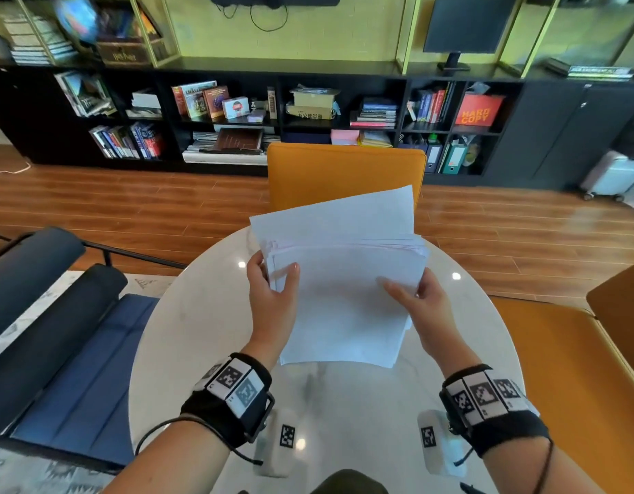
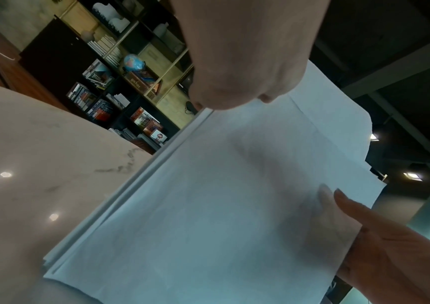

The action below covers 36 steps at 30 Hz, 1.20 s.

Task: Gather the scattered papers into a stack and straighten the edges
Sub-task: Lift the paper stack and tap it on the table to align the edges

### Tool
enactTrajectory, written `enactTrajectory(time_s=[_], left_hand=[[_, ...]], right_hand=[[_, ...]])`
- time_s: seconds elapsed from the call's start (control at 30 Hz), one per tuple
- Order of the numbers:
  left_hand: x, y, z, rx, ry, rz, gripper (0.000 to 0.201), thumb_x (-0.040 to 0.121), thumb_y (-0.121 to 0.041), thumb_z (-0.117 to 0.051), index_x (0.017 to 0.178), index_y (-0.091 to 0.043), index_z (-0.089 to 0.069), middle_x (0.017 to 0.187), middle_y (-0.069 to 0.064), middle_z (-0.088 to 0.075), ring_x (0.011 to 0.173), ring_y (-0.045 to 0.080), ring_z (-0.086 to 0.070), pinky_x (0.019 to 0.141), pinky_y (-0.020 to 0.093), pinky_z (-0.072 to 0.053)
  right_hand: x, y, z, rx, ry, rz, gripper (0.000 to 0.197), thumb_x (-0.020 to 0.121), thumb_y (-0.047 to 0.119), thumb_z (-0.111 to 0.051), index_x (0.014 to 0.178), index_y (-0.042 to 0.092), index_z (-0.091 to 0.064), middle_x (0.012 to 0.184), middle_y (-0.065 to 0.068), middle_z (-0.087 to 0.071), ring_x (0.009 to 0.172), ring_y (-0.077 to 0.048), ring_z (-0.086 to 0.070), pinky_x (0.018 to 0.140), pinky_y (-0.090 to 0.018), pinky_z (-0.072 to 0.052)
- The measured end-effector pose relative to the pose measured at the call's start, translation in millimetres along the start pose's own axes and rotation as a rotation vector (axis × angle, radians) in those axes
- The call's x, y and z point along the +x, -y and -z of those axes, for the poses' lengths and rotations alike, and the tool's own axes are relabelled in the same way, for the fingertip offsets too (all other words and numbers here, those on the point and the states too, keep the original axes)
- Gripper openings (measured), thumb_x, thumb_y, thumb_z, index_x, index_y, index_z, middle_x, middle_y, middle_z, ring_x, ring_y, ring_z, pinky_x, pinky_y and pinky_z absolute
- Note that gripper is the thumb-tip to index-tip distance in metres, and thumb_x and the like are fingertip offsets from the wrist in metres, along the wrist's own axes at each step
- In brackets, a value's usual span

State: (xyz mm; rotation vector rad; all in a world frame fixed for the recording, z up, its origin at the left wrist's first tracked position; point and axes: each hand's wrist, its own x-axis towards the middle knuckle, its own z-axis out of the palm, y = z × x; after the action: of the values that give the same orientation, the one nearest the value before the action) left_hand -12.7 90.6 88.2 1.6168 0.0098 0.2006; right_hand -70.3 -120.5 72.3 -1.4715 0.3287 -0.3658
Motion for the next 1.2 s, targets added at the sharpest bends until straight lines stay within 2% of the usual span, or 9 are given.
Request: enactTrajectory(time_s=[0.17, 0.33, 0.43, 0.53, 0.67, 0.83, 1.0, 1.1, 1.2], left_hand=[[-1.3, -4.3, 0.4, 0.003, 0.045, -0.024, 0.054, 0.089, -0.023, -0.063, 0.137, -0.019, -0.038, 0.132, -0.003, -0.054, 0.122, 0.014, -0.053, 0.105, 0.034, -0.042], [-8.0, 7.1, 10.4, 0.015, 0.107, 0.047, 0.039, 0.09, -0.025, -0.061, 0.123, -0.025, -0.041, 0.119, -0.004, -0.059, 0.115, 0.02, -0.059, 0.098, 0.039, -0.049], [-7.0, 5.2, 13.8, 0.022, 0.107, 0.021, 0.042, 0.091, -0.027, -0.059, 0.129, -0.022, -0.041, 0.128, 0.0, -0.057, 0.12, 0.018, -0.056, 0.104, 0.044, -0.045], [-2.2, -3.3, 11.1, 0.014, 0.125, -0.037, 0.048, 0.093, -0.033, -0.053, 0.137, -0.021, -0.038, 0.138, 0.001, -0.052, 0.127, 0.017, -0.05, 0.109, 0.045, -0.04], [-0.8, -6.8, 5.0, 0.089, 0.169, -0.046, 0.05, 0.096, -0.033, -0.046, 0.143, -0.022, -0.03, 0.147, -0.001, -0.04, 0.133, 0.011, -0.039, 0.113, 0.032, -0.032], [-1.7, 9.6, 9.8, 0.113, 0.182, 0.012, 0.045, 0.095, -0.038, -0.048, 0.135, -0.022, -0.036, 0.13, -0.001, -0.055, 0.124, 0.018, -0.052, 0.107, 0.042, -0.042], [-4.0, 0.9, 5.2, 0.11, 0.138, 0.019, 0.029, 0.097, -0.029, -0.043, 0.124, -0.019, -0.043, 0.118, 0.006, -0.06, 0.113, 0.024, -0.059, 0.099, 0.05, -0.047], [4.3, -18.9, 2.5, 0.031, 0.08, -0.056, 0.029, 0.096, -0.027, -0.046, 0.122, -0.015, -0.046, 0.113, 0.002, -0.062, 0.11, 0.021, -0.059, 0.098, 0.046, -0.048], [5.1, -24.1, 3.9, -0.087, 0.091, -0.037, 0.032, 0.094, -0.026, -0.053, 0.123, -0.016, -0.046, 0.111, -0.005, -0.062, 0.109, 0.018, -0.06, 0.096, 0.039, -0.049]], right_hand=[[-0.4, -8.7, -2.1, -0.014, 0.042, -0.077, 0.052, 0.068, 0.024, -0.083, 0.115, 0.018, -0.062, 0.106, -0.001, -0.073, 0.095, -0.017, -0.071, 0.077, -0.035, -0.058], [-4.4, -25.7, 4.7, -0.045, 0.115, -0.173, 0.047, 0.071, 0.022, -0.081, 0.114, 0.012, -0.063, 0.109, -0.009, -0.073, 0.096, -0.021, -0.071, 0.072, -0.03, -0.057], [-6.2, -14.4, 6.9, -0.002, 0.095, -0.093, 0.046, 0.074, 0.021, -0.077, 0.116, 0.012, -0.061, 0.109, -0.006, -0.073, 0.096, -0.019, -0.071, 0.07, -0.025, -0.057], [-3.1, 0.8, 3.6, 0.059, 0.11, -0.016, 0.048, 0.075, 0.023, -0.075, 0.12, 0.015, -0.06, 0.112, -0.004, -0.072, 0.099, -0.019, -0.07, 0.078, -0.031, -0.057], [-3.0, 0.0, -4.0, 0.024, 0.105, -0.05, 0.047, 0.076, 0.024, -0.076, 0.12, 0.018, -0.059, 0.111, -0.004, -0.072, 0.101, -0.022, -0.07, 0.078, -0.034, -0.057], [-5.5, -6.0, -3.8, 0.003, 0.043, -0.07, 0.047, 0.073, 0.024, -0.079, 0.116, 0.02, -0.059, 0.107, -0.001, -0.072, 0.096, -0.019, -0.071, 0.079, -0.037, -0.058], [-7.7, 3.6, -13.3, -0.01, 0.008, -0.104, 0.021, 0.082, 0.02, -0.07, 0.103, 0.016, -0.066, 0.097, -0.003, -0.074, 0.088, -0.023, -0.071, 0.064, -0.025, -0.055], [-5.4, 27.2, -12.4, 0.025, 0.015, -0.027, 0.029, 0.081, 0.02, -0.072, 0.108, 0.012, -0.066, 0.101, -0.004, -0.074, 0.091, -0.021, -0.072, 0.07, -0.029, -0.057], [-8.0, 35.0, -7.6, 0.068, 0.05, 0.02, 0.038, 0.078, 0.017, -0.076, 0.113, 0.015, -0.063, 0.103, -0.001, -0.075, 0.09, -0.015, -0.073, 0.067, -0.025, -0.057]])
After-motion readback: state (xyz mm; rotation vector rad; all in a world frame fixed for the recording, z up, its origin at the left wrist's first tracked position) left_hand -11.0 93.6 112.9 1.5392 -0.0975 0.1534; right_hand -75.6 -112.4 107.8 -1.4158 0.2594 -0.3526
